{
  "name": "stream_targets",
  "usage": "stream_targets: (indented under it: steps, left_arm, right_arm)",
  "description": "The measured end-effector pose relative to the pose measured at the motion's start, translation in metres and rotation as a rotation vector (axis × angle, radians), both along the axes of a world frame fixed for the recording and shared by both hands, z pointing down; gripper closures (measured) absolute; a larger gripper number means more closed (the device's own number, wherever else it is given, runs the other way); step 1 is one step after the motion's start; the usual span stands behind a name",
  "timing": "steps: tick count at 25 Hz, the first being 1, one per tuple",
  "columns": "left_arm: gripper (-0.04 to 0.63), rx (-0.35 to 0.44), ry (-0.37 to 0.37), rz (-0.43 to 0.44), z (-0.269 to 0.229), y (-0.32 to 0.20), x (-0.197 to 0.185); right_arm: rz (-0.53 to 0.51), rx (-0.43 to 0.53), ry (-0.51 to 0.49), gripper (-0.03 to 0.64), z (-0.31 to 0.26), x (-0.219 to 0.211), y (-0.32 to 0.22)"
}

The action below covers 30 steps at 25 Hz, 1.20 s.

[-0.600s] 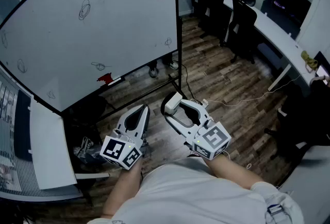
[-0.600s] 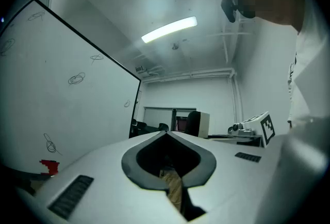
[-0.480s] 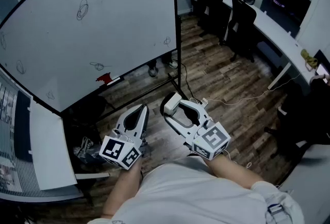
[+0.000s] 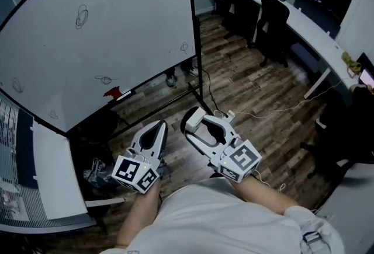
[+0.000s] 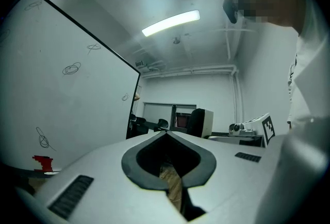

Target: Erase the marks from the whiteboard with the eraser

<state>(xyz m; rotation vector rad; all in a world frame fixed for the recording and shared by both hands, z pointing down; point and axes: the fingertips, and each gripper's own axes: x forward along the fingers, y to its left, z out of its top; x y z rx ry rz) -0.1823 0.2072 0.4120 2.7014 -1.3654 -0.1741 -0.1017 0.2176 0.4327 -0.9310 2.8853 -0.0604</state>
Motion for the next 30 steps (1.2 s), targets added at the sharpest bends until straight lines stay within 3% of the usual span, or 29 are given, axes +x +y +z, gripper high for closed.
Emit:
stream_targets:
  steps: [7, 13, 21, 30]
  left_arm:
    - [0.588, 0.027, -0.034, 0.016, -0.003, -0.051, 0.028]
    - [0.588, 0.028, -0.047, -0.020, -0.015, -0.112, 0.052]
    - [0.588, 0.035, -0.018, -0.032, -0.017, -0.160, 0.096]
    - [0.589, -0.006, -0.003, -0.071, 0.004, -0.196, 0.093]
  right_arm:
    - [-0.001, 0.018, -0.024, 0.379, -0.001, 0.031, -0.048]
    - [-0.018, 0.010, -0.068, 0.379, -0.013, 0.070, -0.108]
    - [-0.090, 0.020, -0.001, 0.380, -0.013, 0.098, -0.149]
    - [-0.112, -0.031, 0.035, 0.380, 0.005, 0.100, -0.179]
